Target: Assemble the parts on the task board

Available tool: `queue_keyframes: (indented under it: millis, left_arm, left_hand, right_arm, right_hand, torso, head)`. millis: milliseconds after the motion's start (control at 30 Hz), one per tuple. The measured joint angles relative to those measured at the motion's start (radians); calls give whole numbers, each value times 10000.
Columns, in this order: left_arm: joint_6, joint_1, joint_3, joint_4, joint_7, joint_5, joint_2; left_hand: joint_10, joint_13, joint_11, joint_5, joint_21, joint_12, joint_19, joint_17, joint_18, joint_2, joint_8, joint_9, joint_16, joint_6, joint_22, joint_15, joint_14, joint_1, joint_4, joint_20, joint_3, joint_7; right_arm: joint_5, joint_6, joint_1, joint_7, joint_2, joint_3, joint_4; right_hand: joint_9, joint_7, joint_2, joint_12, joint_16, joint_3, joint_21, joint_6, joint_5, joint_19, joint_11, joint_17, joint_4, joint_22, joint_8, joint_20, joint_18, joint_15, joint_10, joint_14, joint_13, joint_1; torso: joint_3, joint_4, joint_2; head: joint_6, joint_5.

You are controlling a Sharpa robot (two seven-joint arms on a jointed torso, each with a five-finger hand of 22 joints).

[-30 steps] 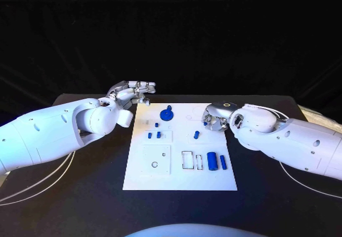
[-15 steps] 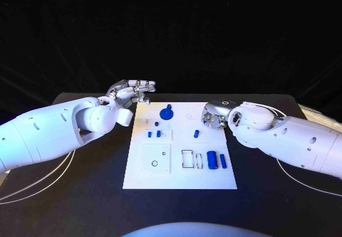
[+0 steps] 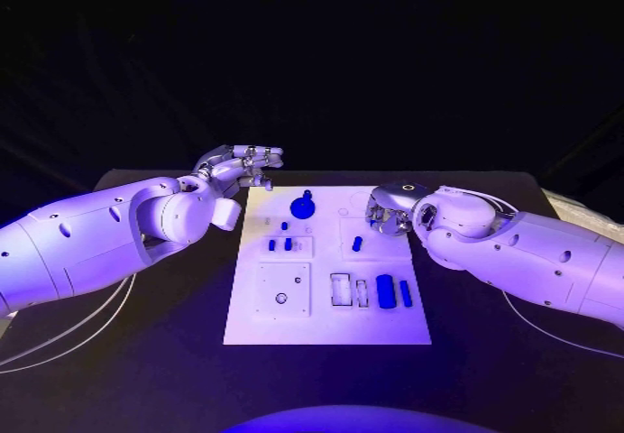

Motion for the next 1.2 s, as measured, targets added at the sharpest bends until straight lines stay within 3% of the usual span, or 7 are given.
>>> queue_keyframes:
  millis: [433,833,900,933,1200]
  left_arm:
    - [12,-3,0,-3,-15,-1,1]
    - [11,-6,0,-7,-29,-1,5]
    - [11,-7,0,-16,-30,-1,8]
    - [11,-8,0,-22,-31,-1,10]
    - [8,-13,0,-49,-37,-3,28]
  left_hand:
    - [-144,13,1,-87,-40,62,0,-12,-1,0,40,-8,0,-37,-29,34,-36,0,2,0,-57,36]
    - [-177,25,33,-138,-40,115,0,116,-2,-1,76,-8,0,-72,-43,35,-36,0,-26,0,-85,0]
    - [-179,24,35,-138,-40,115,0,116,-1,-1,76,-7,0,-72,-43,35,-37,0,-26,0,-85,0]
    - [-179,24,36,-137,-40,115,0,116,-2,0,76,-7,0,-72,-43,35,-37,0,-26,0,-85,0]
    - [-179,24,36,-138,-39,115,0,118,-2,0,76,-7,52,-72,-44,36,-37,-1,-18,0,-93,0]
  right_arm:
    - [-58,-551,-116,-110,-427,-33,556]
    - [172,-1313,-60,-114,-891,66,1232]
    - [227,-1391,-53,-114,-956,70,1366]
    - [247,-1416,-52,-114,-985,71,1438]
    - [409,-1520,-55,-144,-1116,75,2318]
  right_hand:
    - [-32,7,0,-38,80,28,180,-2,-3,-36,-32,5,-28,218,-33,-36,1,0,35,0,0,0]
    - [-5,42,-1,-39,117,27,284,34,-4,-36,-15,32,-28,385,1,-36,1,0,52,0,-12,-1]
    - [-2,42,-1,-39,117,42,370,34,-4,-36,-15,32,-42,506,1,-36,-25,0,52,0,-12,-1]
    - [0,42,-1,-39,117,54,450,33,-5,-21,-15,40,-54,612,1,-22,-143,0,52,0,-12,-1]
    - [23,41,-56,-39,160,54,558,33,-5,3,-13,45,-54,781,0,2,-157,0,53,0,-11,-56]
  torso:
    - [7,4,1]
    - [6,-3,0]
    - [7,-4,0]
    - [7,-3,0]
    - [4,0,0]
  head:
    - [-11,-2]
    - [-27,-9]
    - [-33,-3]
    - [-39,-2]
    - [-71,96]
